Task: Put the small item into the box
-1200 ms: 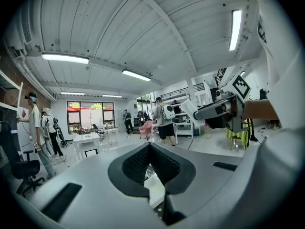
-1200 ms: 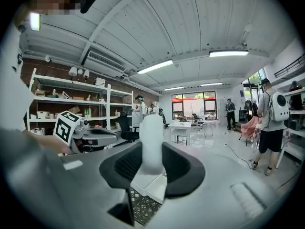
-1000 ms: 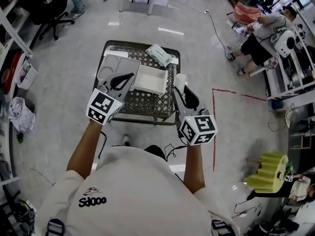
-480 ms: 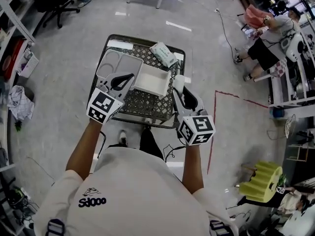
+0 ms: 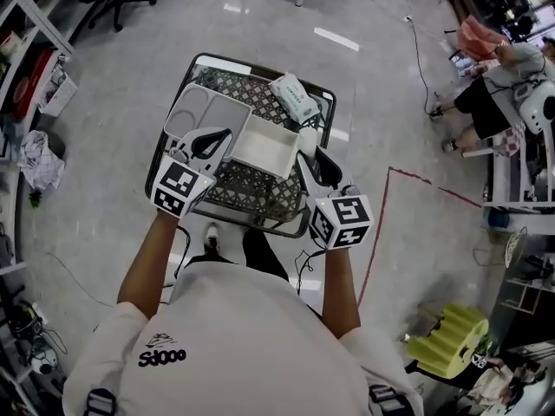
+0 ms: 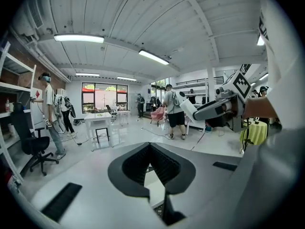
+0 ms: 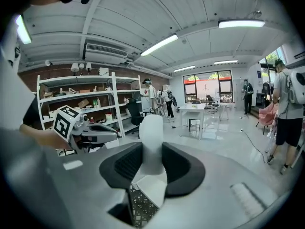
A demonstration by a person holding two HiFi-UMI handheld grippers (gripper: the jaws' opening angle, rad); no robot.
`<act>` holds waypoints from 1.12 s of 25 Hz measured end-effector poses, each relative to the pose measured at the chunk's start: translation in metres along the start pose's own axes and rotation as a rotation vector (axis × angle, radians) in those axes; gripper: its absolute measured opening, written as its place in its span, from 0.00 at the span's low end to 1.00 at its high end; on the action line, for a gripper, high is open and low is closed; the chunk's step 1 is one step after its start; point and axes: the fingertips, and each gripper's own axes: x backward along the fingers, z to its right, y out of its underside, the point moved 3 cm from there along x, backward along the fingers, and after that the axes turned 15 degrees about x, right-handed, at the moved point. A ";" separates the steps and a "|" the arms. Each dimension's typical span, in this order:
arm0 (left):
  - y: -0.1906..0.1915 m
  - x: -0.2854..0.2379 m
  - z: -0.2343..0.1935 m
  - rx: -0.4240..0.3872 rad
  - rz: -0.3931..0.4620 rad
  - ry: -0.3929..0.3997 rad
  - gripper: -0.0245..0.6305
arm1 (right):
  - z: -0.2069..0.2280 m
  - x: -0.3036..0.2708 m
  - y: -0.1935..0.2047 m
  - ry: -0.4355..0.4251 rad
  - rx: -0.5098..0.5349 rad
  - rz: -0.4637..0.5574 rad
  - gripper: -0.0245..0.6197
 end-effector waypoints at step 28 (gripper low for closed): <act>0.078 -0.058 -0.041 0.183 -0.193 -0.182 0.04 | 0.020 -0.111 0.114 -0.275 -0.052 -0.231 0.25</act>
